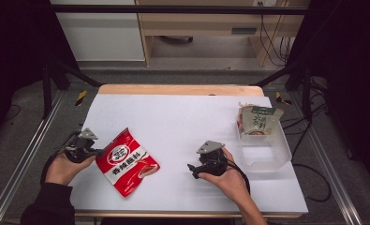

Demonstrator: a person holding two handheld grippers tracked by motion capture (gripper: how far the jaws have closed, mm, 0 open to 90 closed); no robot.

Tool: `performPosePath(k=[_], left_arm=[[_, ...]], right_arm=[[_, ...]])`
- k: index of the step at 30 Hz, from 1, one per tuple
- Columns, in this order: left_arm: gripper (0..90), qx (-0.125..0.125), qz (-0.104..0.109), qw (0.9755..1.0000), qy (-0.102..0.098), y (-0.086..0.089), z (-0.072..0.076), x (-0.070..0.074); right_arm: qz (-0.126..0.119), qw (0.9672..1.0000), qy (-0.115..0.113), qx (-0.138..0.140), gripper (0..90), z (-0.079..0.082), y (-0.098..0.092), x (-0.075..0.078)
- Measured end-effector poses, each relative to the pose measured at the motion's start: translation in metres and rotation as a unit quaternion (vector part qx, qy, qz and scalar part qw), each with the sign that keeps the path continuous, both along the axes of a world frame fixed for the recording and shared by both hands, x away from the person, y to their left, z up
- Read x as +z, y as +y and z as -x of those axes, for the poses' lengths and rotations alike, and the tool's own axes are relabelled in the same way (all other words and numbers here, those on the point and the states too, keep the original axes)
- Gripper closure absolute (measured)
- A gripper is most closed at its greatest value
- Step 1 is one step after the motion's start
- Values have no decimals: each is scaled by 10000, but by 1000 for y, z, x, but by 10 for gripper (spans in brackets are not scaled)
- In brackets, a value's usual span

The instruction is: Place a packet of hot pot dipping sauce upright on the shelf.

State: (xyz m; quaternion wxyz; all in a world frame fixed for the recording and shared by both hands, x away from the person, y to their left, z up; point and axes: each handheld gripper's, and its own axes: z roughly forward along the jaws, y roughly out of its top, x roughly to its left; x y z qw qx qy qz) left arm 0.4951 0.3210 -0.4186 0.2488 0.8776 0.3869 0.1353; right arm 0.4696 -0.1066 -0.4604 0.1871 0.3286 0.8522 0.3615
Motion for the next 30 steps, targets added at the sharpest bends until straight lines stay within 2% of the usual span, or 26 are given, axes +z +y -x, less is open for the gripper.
performPosePath(k=[2,5,14,15,18,19,20,22,24,27,30], left_arm=[[900,-191,-11,9998,-86,-12,-5,7],[900,-240,-15,9996,-126,-19,-8,10],[900,-517,-334,9979,-191,-46,-26,16],[900,-643,-388,9970,-211,-54,-29,18],[900,-734,-446,9960,-230,-62,-31,22],[900,-856,-510,9947,-239,-71,-33,25],[900,-856,-510,9947,-239,-71,-33,25],[900,-991,-604,9929,-245,-82,-35,27],[900,-1014,-586,9928,-247,-85,-35,27],[900,-1134,-632,9911,-290,-97,-33,28],[900,-1179,-633,9904,-336,-101,-32,31]], right_arm=[[59,10000,-37,32,160,0,0,2],[47,10000,-69,24,162,1,1,4],[159,9997,-161,127,170,-3,6,15],[154,9996,-166,143,174,-3,6,16],[196,9995,-192,173,178,-5,7,19],[204,9993,-213,215,184,-6,8,22],[199,9993,-234,202,186,-6,9,24],[187,9993,-263,211,194,-7,10,27],[194,9992,-262,224,214,-8,10,28],[209,9989,-281,304,231,-11,11,31],[194,9990,-275,289,232,-13,11,33]])
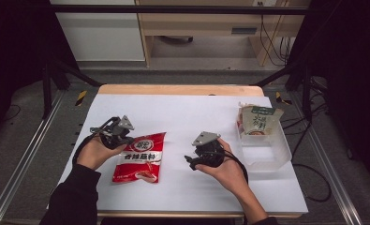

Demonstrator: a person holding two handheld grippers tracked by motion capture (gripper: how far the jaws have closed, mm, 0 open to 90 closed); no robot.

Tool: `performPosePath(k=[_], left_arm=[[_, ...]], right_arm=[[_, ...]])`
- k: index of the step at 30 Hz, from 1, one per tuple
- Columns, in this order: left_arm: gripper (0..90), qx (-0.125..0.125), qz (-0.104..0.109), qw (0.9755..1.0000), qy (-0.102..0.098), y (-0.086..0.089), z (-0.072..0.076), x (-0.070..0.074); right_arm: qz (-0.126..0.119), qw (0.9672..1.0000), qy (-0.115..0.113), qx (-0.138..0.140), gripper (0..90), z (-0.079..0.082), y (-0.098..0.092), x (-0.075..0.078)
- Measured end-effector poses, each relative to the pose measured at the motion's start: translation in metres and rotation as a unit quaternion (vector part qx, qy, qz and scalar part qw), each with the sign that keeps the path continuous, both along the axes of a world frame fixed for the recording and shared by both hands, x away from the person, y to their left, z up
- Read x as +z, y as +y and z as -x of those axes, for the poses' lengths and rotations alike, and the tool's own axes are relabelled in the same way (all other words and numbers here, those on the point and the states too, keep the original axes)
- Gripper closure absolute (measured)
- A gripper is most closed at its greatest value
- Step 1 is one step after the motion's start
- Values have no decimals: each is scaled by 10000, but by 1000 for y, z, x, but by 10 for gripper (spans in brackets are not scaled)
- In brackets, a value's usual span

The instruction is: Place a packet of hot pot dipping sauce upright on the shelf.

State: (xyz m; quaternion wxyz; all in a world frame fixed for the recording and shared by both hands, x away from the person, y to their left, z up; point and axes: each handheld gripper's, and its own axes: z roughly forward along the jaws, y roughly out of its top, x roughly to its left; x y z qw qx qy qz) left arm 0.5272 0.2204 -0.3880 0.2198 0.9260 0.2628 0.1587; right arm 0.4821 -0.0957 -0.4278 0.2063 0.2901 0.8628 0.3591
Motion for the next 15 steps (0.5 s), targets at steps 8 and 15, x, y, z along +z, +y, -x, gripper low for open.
performPosePath(k=[8,15], left_arm=[[900,-375,69,9992,-151,-20,5,16],[900,-503,-14,9986,-154,-30,2,20]], right_arm=[[62,9999,-55,60,242,-3,3,11],[95,9999,-35,130,255,-9,7,20]])
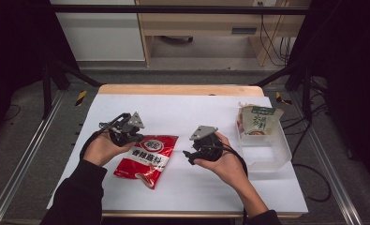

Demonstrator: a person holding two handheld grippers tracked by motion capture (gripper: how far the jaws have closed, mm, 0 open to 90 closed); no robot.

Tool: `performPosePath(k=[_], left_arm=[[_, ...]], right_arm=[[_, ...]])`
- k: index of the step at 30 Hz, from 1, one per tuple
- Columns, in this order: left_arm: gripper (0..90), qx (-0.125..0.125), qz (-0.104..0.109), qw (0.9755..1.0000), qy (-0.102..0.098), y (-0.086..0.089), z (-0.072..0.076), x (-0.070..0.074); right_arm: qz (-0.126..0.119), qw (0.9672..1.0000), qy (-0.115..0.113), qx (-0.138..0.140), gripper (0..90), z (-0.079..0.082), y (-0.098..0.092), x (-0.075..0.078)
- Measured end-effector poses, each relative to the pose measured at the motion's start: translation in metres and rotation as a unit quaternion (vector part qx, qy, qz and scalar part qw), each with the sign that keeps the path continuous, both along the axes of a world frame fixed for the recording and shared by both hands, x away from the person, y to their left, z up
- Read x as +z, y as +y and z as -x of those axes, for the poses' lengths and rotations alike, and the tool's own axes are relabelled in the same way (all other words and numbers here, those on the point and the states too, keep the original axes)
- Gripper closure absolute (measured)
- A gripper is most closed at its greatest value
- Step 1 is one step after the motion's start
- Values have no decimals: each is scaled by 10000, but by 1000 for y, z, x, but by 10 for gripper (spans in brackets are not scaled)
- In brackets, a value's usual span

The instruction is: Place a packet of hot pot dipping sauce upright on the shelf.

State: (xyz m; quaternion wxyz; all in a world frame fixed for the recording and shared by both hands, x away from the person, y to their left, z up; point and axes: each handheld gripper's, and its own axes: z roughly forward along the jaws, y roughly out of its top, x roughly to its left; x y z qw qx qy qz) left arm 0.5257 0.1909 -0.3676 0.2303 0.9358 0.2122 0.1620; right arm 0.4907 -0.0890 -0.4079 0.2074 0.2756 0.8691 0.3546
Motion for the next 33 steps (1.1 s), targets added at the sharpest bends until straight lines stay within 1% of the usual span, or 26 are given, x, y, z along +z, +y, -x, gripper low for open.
performPosePath(k=[1,4,8,9,12,13,14,18,19,23,25,26,29,31,33], left_arm=[[900,0,0,10000,0,0,0,0],[900,17,50,10000,-38,0,-1,4],[900,6,54,9999,-99,0,1,9],[900,6,54,9999,-99,0,1,9],[900,11,79,9998,-169,1,2,14],[900,20,81,9998,-183,1,2,16],[900,14,78,9997,-214,1,3,18],[900,19,101,9995,-300,2,4,26],[900,6,128,9994,-312,3,5,29],[900,7,100,9994,-329,3,5,30],[900,24,84,9994,-325,3,4,30],[900,25,68,9995,-317,4,4,29],[900,17,81,9995,-317,4,4,30],[900,8,88,9995,-317,3,4,30],[900,-7,66,9995,-296,3,4,29]], right_arm=[[0,10000,0,0,255,0,0,0],[52,10000,-10,70,263,-5,4,7],[68,9999,-46,146,268,-12,9,16],[68,9999,-46,146,268,-12,9,16],[52,9999,-18,159,262,-17,13,23],[47,9998,-23,192,254,-19,15,27],[47,9998,-23,192,254,-19,15,27],[50,9996,16,261,226,-22,18,36],[-3,9997,18,254,224,-22,19,38],[-12,9994,74,341,211,-23,20,41],[-38,9994,107,333,210,-23,21,42],[-46,9992,122,382,206,-24,22,43],[-72,9990,161,416,197,-24,25,45],[-45,9988,193,448,192,-25,26,46],[-70,9988,192,454,192,-25,27,46]])
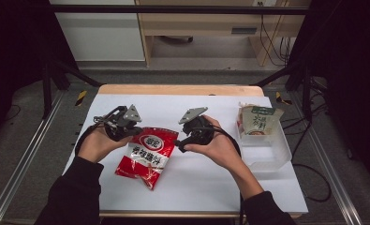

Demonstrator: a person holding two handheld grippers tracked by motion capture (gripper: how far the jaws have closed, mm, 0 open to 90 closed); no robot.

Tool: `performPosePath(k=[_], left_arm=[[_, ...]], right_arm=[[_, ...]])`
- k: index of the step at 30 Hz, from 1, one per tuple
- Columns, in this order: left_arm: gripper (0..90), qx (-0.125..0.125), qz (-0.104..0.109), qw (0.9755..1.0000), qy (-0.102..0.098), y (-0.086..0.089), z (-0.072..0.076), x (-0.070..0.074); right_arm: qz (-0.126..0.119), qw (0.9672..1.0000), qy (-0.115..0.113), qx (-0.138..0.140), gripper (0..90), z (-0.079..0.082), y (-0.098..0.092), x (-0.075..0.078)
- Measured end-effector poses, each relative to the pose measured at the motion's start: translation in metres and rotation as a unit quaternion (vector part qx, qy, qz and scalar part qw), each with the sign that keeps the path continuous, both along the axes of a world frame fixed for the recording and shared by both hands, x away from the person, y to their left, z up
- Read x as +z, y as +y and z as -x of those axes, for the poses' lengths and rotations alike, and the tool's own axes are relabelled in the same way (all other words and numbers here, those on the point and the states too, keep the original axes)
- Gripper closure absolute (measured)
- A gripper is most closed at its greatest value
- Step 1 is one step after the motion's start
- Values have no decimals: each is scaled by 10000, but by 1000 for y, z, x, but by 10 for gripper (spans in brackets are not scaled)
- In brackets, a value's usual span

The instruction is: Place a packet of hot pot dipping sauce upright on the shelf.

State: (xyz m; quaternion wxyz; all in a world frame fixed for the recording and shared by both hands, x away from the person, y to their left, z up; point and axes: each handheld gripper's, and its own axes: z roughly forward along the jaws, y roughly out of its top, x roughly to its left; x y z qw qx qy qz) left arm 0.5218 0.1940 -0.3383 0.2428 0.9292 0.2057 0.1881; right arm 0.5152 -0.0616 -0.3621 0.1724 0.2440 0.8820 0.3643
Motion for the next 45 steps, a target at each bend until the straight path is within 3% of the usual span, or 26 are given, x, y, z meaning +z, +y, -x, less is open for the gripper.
performPosePath(k=[9,14,20,25,30,32,34,35,38,41,42,43,45], left_arm=[[900,0,8,10000,-12,2,1,0],[900,-3,38,10000,-15,2,2,0],[900,-31,84,10000,-28,2,3,2],[900,-30,150,9999,-54,4,4,4],[900,-27,191,9998,-57,4,4,5],[900,-33,272,9996,-38,5,4,6],[900,-33,275,9996,-33,5,5,6],[900,-25,262,9996,-25,5,4,6],[900,-23,312,9995,64,8,3,4],[751,99,354,9993,68,10,1,2],[652,174,419,9990,66,10,1,1],[465,278,467,9985,67,12,0,0],[446,306,504,9983,35,13,1,-1]], right_arm=[[72,9999,95,81,190,-5,7,-5],[39,9997,167,146,257,-10,16,-11],[20,9987,407,291,347,-18,27,-19],[82,9966,665,488,468,-25,33,-29],[40,9950,747,668,583,-26,35,-31],[6,9935,806,803,701,-24,38,-32],[11,9930,822,852,738,-24,39,-32],[31,9922,852,908,826,-24,40,-32],[31,9916,885,940,884,-24,40,-31],[108,9910,909,979,896,-23,39,-29],[126,9908,916,987,896,-23,39,-29],[147,9909,915,975,898,-23,39,-29],[170,9908,922,974,898,-23,39,-29]])
